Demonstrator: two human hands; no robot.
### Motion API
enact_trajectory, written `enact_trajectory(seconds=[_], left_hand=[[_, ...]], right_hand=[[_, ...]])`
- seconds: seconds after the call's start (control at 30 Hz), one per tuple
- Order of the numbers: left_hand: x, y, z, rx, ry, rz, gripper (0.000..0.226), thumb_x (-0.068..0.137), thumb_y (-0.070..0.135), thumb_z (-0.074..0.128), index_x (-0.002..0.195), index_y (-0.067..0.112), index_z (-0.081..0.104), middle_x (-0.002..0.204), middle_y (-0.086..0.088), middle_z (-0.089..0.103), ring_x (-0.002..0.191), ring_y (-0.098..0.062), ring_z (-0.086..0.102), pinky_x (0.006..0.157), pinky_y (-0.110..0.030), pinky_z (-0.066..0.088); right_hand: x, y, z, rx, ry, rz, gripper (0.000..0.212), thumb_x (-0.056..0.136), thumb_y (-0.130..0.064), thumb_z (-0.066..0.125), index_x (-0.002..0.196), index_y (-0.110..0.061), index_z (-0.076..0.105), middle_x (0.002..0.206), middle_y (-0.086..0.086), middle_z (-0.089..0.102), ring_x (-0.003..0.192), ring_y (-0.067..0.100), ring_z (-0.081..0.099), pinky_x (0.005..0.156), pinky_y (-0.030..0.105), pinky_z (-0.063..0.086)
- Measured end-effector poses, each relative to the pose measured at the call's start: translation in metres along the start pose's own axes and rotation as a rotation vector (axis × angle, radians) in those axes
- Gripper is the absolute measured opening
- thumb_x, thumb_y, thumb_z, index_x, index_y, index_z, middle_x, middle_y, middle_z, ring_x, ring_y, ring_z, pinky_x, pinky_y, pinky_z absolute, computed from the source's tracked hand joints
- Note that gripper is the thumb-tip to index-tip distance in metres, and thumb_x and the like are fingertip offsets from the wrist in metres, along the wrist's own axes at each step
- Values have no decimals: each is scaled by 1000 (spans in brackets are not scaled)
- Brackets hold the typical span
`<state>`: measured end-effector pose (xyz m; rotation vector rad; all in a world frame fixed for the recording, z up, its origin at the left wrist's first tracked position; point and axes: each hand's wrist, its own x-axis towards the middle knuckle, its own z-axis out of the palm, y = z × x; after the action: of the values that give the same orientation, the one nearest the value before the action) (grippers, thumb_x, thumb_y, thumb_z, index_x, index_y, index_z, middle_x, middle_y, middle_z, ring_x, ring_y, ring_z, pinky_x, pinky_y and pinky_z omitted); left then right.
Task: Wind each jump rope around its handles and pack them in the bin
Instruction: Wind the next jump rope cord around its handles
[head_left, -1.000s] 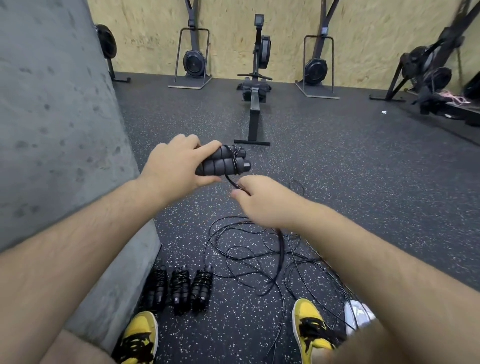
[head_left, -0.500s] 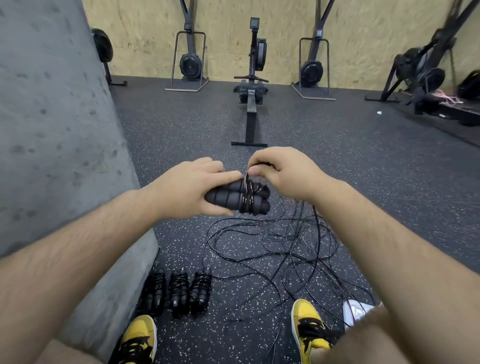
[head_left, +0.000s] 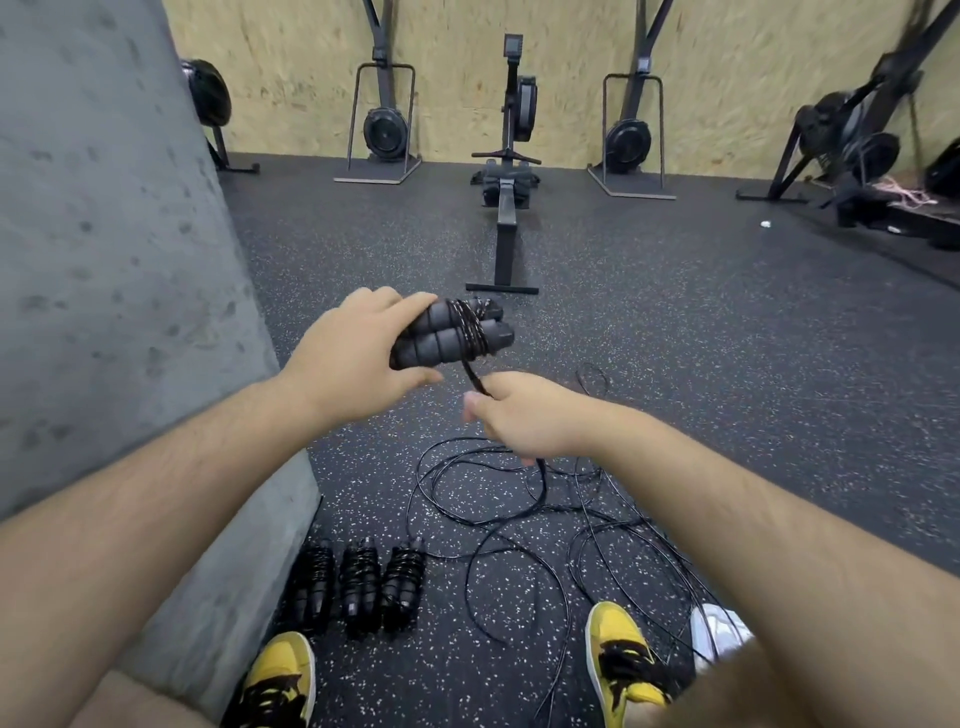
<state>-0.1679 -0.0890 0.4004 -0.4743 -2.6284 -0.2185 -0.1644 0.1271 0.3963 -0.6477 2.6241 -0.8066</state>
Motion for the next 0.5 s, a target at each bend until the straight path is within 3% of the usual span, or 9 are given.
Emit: enact_trajectory(seconds=[0.1, 0.2, 0.37, 0.5], left_hand=[[2, -4, 2, 114, -61, -38, 78, 77, 57, 76, 144, 31, 45, 118, 1, 58, 110, -27, 51, 88, -41, 46], [1, -6, 5, 208, -131, -19, 77, 77, 58, 75, 144, 33, 46, 119, 3, 58, 111, -26, 51, 86, -40, 45], [0, -8, 6, 126, -177, 129, 76, 70, 51, 84, 137, 36, 53, 108, 7, 60, 101, -24, 52, 83, -41, 49], [-6, 0, 3, -39, -235, 279, 77, 66, 49, 86, 134, 31, 56, 106, 7, 61, 96, -20, 51, 84, -37, 46]], right_hand=[[-11, -11, -4, -85, -12, -21, 28, 104, -35, 44, 107, -14, 62, 81, 2, 60, 65, 19, 57, 63, 32, 46], [-22, -22, -11, -189, 67, -103, 22, 102, -31, 47, 92, -17, 60, 77, -2, 59, 70, 17, 56, 58, 27, 40], [-27, -22, -24, -503, 320, -266, 21, 103, -34, 43, 98, -21, 59, 93, 0, 65, 88, 26, 58, 69, 35, 42], [-14, -6, -41, -521, 418, -336, 20, 101, -41, 49, 105, -30, 65, 100, -8, 67, 97, 19, 59, 80, 37, 48]])
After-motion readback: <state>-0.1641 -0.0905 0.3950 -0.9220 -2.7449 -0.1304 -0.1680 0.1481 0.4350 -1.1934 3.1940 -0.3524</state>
